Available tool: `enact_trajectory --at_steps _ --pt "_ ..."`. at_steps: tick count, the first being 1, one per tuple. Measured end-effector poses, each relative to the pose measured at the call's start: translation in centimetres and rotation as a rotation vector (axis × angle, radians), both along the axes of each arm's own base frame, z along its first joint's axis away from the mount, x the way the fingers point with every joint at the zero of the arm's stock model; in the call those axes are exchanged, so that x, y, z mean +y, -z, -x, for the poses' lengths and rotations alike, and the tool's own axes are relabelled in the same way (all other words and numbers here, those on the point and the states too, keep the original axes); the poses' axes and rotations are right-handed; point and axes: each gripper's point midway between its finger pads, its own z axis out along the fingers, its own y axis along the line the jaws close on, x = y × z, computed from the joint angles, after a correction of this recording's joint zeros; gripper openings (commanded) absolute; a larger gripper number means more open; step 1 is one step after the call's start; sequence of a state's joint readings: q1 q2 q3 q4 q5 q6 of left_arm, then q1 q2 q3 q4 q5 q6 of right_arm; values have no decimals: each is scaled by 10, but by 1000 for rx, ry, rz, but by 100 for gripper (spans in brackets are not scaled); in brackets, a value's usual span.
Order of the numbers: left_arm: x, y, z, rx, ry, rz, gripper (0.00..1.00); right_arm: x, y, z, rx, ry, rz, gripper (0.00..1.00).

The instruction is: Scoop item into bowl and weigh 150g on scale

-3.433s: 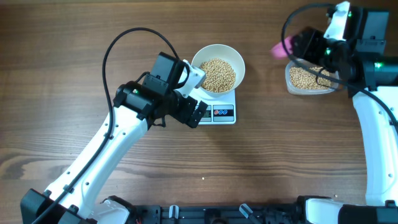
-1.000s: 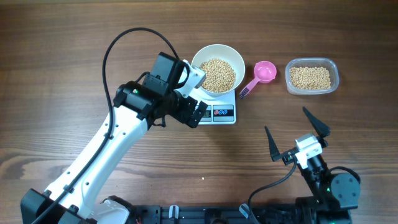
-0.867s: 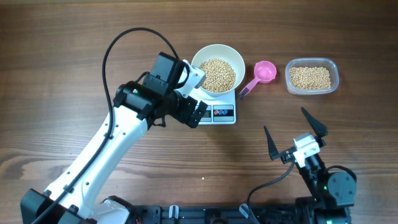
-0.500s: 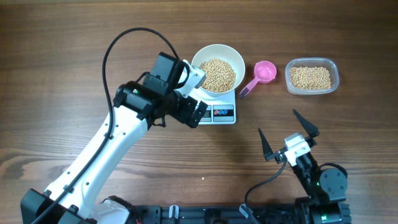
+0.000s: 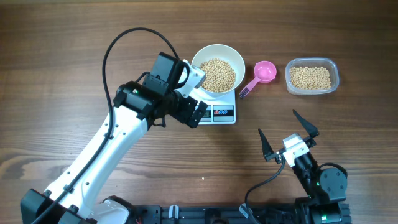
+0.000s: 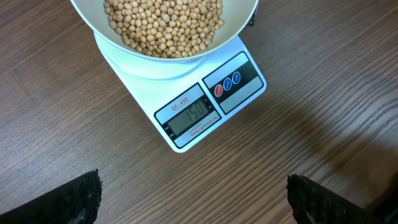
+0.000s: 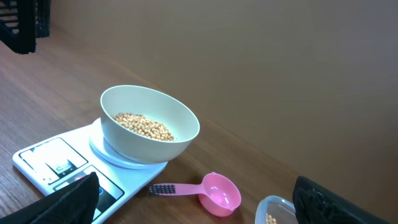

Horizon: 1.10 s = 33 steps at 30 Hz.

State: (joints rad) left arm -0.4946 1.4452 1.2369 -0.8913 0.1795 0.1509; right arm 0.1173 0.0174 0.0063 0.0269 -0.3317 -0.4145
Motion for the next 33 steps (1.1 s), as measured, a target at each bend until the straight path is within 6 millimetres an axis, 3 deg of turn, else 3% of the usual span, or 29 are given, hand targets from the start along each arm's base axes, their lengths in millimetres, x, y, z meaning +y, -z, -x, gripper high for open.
enact_trajectory --at_steps 7,15,19,23,29,33 --pt "2 0 -1 -6 -6 -10 100 0 0 0 0 0 0 100" --pt "30 -8 -14 -100 -90 -131 100 0 0 0 0 0 0 100" --pt "43 -46 -8 -216 -118 -110 100 0 0 0 0 0 1 100" --pt "73 -93 3 -347 -201 -51 100 0 0 0 -1 0 3 100" --pt "147 -144 42 -469 -434 37 100 0 0 0 0 0 3 100" --pt "170 -178 76 -604 -544 108 100 0 0 0 1 0 3 100"
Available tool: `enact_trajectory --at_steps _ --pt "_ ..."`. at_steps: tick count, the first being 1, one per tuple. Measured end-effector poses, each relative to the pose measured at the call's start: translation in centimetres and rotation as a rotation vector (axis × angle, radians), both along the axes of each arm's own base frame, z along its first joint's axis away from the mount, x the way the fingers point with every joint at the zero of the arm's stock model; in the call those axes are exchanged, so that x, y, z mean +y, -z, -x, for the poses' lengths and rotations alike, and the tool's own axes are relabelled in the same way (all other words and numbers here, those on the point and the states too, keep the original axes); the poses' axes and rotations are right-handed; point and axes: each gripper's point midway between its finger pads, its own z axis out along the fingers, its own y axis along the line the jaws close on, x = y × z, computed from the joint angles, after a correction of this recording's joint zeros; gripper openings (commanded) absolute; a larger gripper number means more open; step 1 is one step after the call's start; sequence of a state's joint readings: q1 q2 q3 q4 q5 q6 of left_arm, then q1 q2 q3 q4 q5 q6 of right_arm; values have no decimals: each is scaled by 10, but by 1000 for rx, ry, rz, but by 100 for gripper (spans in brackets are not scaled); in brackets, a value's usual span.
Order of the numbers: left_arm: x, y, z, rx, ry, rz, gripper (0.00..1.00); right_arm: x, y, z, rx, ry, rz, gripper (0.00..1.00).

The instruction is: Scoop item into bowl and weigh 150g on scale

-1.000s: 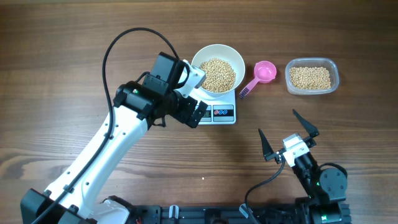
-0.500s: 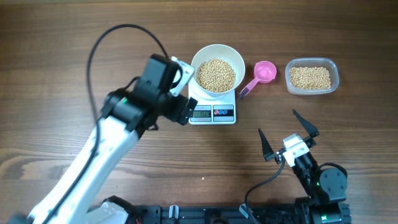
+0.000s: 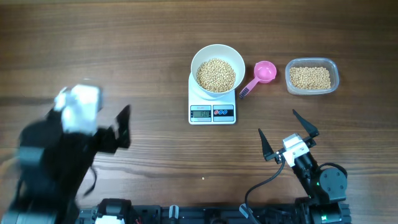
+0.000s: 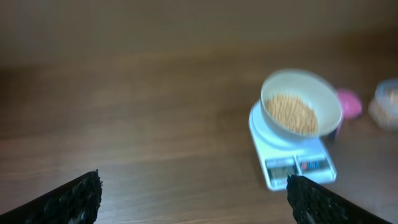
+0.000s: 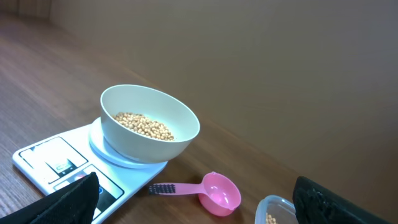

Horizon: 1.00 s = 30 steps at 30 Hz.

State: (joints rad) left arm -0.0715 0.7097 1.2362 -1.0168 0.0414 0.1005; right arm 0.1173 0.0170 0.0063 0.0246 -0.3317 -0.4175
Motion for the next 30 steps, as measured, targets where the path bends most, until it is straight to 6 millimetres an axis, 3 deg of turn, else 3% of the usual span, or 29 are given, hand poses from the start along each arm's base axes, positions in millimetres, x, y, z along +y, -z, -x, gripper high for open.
enact_trajectory --at_steps 4,7,12,13,16,23,30 --pt "20 -12 33 -138 -138 100 100 0 0 0 -1 0 0 100" --pt "32 12 42 -188 -245 194 100 0 0 0 0 0 0 100" --pt "46 60 30 -265 -356 343 100 0 0 0 -1 0 0 100" --pt "50 79 24 -279 -386 403 100 0 0 0 -1 0 0 100" --pt "55 85 8 -399 -381 473 100 0 0 0 -1 0 0 100" --pt "59 147 -20 -471 -369 571 100 0 0 0 -1 0 0 100" --pt "55 175 -28 -443 -374 593 100 0 0 0 -1 0 0 100"
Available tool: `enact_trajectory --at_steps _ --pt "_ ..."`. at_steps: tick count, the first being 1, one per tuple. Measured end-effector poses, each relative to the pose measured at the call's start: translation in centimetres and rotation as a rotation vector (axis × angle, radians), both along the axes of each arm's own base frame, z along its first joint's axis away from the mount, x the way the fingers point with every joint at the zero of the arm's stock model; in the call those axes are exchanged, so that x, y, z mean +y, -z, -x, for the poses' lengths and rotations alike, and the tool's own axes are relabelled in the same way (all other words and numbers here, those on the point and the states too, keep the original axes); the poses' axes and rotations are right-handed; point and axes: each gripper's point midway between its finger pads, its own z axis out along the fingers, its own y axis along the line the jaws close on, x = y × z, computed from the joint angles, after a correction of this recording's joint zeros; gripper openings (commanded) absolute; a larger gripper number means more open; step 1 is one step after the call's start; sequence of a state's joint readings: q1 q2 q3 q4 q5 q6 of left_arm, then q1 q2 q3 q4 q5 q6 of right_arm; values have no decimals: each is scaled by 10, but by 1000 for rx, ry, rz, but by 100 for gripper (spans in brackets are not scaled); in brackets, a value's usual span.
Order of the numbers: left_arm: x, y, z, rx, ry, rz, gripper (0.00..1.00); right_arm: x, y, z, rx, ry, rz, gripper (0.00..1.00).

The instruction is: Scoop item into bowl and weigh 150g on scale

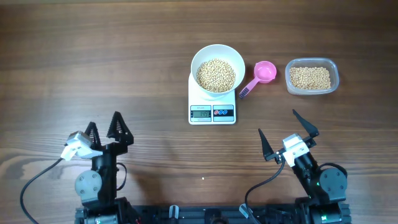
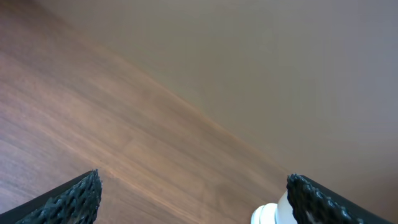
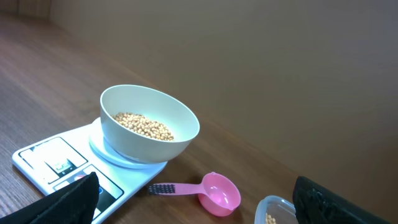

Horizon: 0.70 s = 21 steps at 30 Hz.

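Observation:
A white bowl holding beans sits on the white scale, whose display is lit. A pink scoop lies empty on the table right of the scale, and a clear tub of beans stands further right. My left gripper is open and empty at the front left, far from the scale. My right gripper is open and empty at the front right. The right wrist view shows the bowl, the scoop and a corner of the tub.
The wooden table stretches bare to the left and behind the scale. Both arm bases sit at the front edge. The left wrist view catches only tabletop and an edge of the scale.
My left arm has come to rest folded at the front left, gripper open; it was blurred at the left side before. The right arm, bowl, scoop and tub have not moved.
At first my left gripper hovered open over the scale beside the bowl, the display reading 150. Then the arm was away at the left, blurred. Now it rests at the front left. The right arm stayed parked throughout.

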State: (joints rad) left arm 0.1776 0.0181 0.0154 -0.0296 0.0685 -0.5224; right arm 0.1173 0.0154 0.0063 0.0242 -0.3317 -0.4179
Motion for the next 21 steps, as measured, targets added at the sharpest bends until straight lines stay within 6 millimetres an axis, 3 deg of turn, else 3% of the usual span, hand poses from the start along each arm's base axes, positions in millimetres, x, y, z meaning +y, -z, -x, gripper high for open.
enact_trajectory --at_steps 4,21 --pt "0 11 1 42 -8 5 100 0 0 0 0 0 0 100" --pt "3 11 1 49 -23 -45 100 0 0 0 0 0 0 99"
